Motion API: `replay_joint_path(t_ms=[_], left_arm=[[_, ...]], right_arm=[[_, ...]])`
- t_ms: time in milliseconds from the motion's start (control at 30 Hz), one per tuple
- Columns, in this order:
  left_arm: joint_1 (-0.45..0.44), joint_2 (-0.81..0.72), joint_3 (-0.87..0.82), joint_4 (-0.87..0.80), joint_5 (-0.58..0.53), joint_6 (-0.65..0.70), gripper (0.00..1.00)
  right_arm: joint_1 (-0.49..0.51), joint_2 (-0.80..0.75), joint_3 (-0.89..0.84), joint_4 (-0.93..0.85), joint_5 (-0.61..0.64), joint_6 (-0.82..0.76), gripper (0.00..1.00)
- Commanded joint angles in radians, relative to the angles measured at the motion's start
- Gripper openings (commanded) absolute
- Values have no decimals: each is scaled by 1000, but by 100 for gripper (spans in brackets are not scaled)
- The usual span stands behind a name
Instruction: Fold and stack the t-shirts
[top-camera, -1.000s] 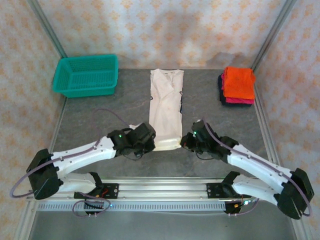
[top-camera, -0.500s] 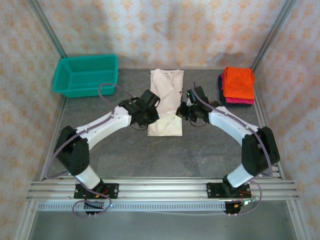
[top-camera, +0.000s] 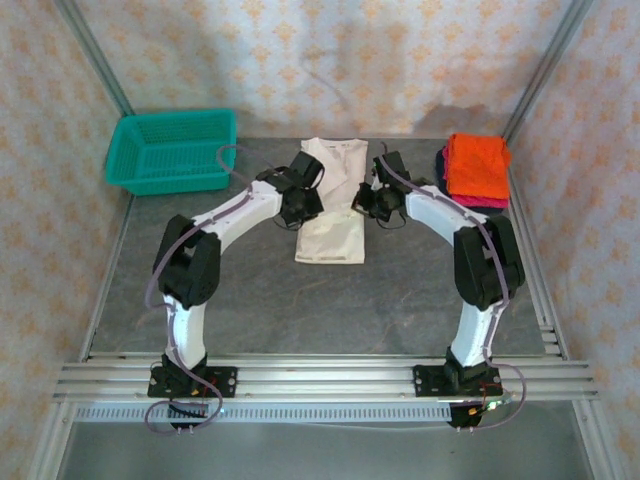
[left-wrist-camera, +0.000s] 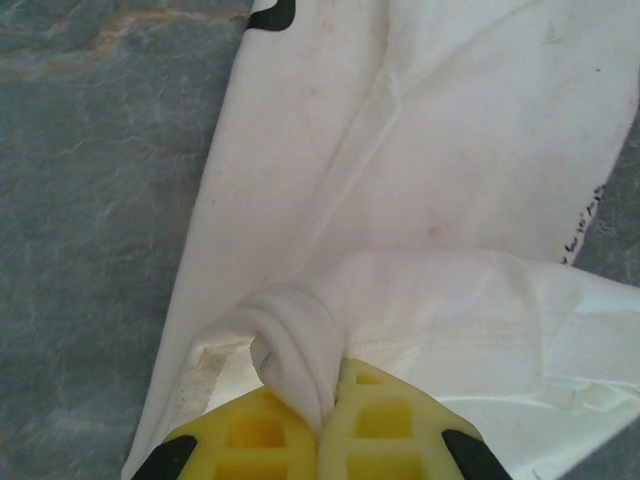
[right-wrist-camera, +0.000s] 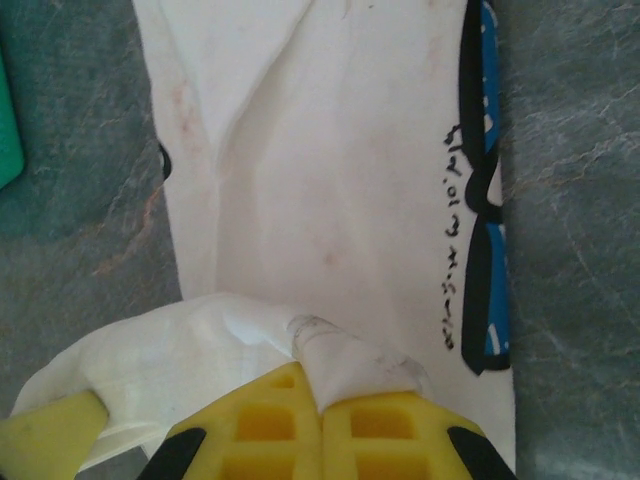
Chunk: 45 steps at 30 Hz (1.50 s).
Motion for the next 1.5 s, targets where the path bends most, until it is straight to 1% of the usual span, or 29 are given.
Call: replay_joint_path(t_ms=[0,233,433,467,533,567,633,667,767,833,933,1000,1033,1100,1167,1233,1300,1333,1467], left_arm=[[17,59,72,-39,11,41,0],[48,146,141,-46,22,55,0],[65,161,182,-73,5,63,0],[69,168,192,-80,7,64,0],[70,186,215,-91,12,69,14],[70,192,221,-90,19,74,25],[70,196,228,-94,34,83,58],[69,191,225,-92,34,82,72],[70,146,184,-63,34,78,92],[70,94,138,-40,19,74,100],[71,-12,37,10,-35,65,100],[73,-83,-46,34,-75,59,100],[75,-137,-94,44,-97,56,100],[78,-206,-183,67,-120,51,100],[82,-259,-262,99,-112,48,100],[82,-293,-325,126,-91,47,100],[82,-309,-373,162,-66,48,100],[82,-309,-393,183,-50,45,100],[79,-275,-423,248,17,18,100]], right_arm=[[-11,51,46,33,11,-9,0],[-16,131,117,42,21,-16,0],[-20,152,142,31,41,-24,0],[-21,154,144,30,45,-25,2],[-25,156,143,30,47,-27,18],[-25,151,140,31,49,-31,25],[-26,124,126,40,52,-41,38],[-25,104,112,54,53,-44,42],[-25,26,59,96,67,-57,52],[-15,-15,17,140,48,-52,55],[26,-36,-38,186,45,-53,55],[54,-20,-42,191,45,-52,55],[67,-4,-38,199,45,-49,54],[89,35,-19,210,36,-35,49],[106,88,23,216,16,-29,44],[116,152,90,201,9,-26,37],[115,202,147,196,24,-20,32],[112,229,175,185,51,-22,30],[68,331,283,111,93,-7,30]])
